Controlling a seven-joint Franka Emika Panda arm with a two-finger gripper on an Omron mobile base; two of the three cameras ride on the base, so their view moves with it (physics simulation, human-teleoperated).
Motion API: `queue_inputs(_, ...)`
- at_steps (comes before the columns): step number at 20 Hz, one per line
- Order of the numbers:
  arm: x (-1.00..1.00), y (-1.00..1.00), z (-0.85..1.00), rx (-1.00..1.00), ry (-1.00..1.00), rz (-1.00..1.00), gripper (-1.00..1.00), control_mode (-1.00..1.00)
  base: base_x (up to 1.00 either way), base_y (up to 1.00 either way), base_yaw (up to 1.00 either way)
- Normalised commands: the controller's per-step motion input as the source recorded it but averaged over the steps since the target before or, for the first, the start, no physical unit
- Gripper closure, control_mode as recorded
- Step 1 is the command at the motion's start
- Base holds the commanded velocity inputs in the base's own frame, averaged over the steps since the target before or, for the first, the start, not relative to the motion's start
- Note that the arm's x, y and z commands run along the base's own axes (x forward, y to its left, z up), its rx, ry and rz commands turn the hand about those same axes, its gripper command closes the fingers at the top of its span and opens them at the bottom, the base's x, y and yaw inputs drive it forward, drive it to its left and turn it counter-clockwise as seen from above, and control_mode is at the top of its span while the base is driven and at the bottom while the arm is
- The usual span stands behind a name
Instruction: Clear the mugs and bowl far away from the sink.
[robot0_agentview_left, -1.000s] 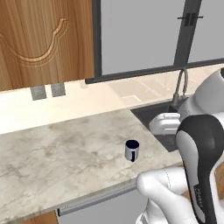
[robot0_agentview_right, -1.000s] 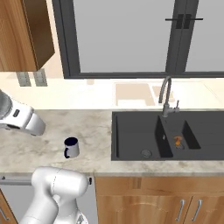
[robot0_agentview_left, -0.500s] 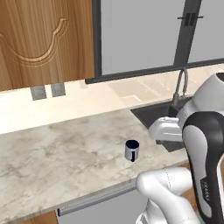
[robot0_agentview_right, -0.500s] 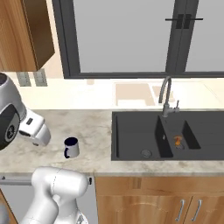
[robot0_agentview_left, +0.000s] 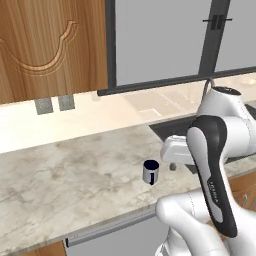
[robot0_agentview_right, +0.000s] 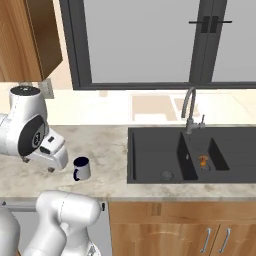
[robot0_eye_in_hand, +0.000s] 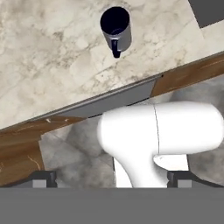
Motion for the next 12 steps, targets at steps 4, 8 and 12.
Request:
queue_inputs(4, 0.35, 0.0, -0.39, 0.0, 0.18, 0.0, -1.0, -1.0, 0.0, 0.0, 0.0)
queue_inputs(8, 0.32, 0.0, -0.38, 0.0, 0.11, 0.0, -1.0, -1.0, 0.0, 0.0, 0.0)
queue_inputs(12, 0.21, 0.06, -0.15, -0.04, 0.02, 0.0, -1.0, -1.0, 0.0, 0.0, 0.0)
